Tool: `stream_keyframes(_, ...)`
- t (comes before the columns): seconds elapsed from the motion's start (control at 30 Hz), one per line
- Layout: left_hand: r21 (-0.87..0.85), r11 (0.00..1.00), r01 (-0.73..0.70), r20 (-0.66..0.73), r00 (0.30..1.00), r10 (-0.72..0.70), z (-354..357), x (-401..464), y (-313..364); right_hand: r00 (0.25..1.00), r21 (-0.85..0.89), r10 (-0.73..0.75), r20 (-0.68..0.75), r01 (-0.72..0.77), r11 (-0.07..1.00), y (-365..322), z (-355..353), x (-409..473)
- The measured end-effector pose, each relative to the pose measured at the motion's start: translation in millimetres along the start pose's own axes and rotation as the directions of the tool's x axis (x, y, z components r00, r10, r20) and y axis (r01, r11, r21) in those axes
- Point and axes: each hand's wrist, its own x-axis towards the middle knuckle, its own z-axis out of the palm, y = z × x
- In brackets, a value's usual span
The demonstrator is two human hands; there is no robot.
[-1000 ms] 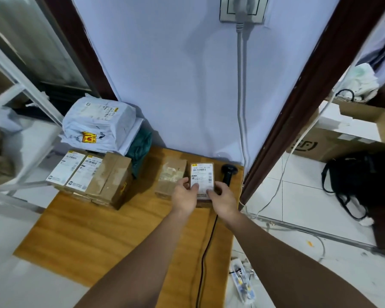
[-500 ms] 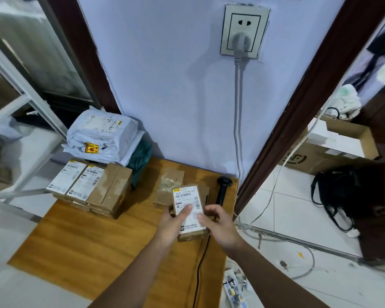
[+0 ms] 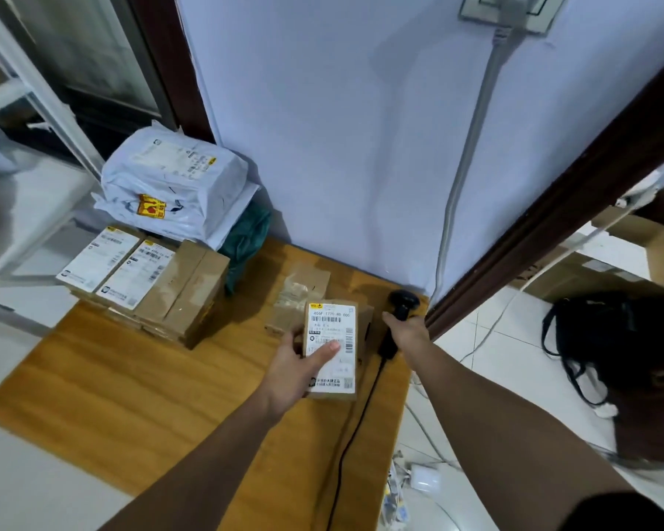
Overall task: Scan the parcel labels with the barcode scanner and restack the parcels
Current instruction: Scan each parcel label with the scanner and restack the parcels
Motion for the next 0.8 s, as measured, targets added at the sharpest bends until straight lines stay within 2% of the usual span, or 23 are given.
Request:
stream_keyframes(0.13,0.007,1.0,0.012,-0.003,1.0,-0.012,-6,-5,-2,1.0,-0.032,0.015,0.021,-0.014,0.999,2,8,3)
stream_keyframes(0.2,0.017,1.0,0.026,-0.002,1.0,-0.026,-9,-11,-3,1.0,0.013,0.025,-0.009,-0.025,1.0,2,2,-6)
stream_keyframes(0.27,0.038,0.999,0.03,-0.011,1.0,-0.03,-13,-19,-1,1.0,0.209,0.028,-0.004,-0.027,0.977,2,-6,-22)
stream_keyframes(0.37,0.081,0.996,0.029,-0.025,0.999,-0.027,-18,-31,8,0.997,0.544,-0.007,0.073,-0.033,0.839,-4,-25,-66)
stream_keyframes(0.53,0.138,0.99,0.007,0.013,1.0,-0.009,-25,-58,26,0.981,0.691,-0.097,0.168,-0.046,0.722,-6,-46,-162)
stream_keyframes(0.67,0.139,0.99,-0.022,0.047,0.999,0.016,-39,-88,34,0.979,0.669,-0.148,0.137,0.019,0.743,-1,-46,-257)
stream_keyframes(0.8,0.175,0.983,-0.058,0.097,0.994,0.041,-61,-116,41,0.97,0.477,-0.239,0.031,0.196,0.857,13,-28,-345)
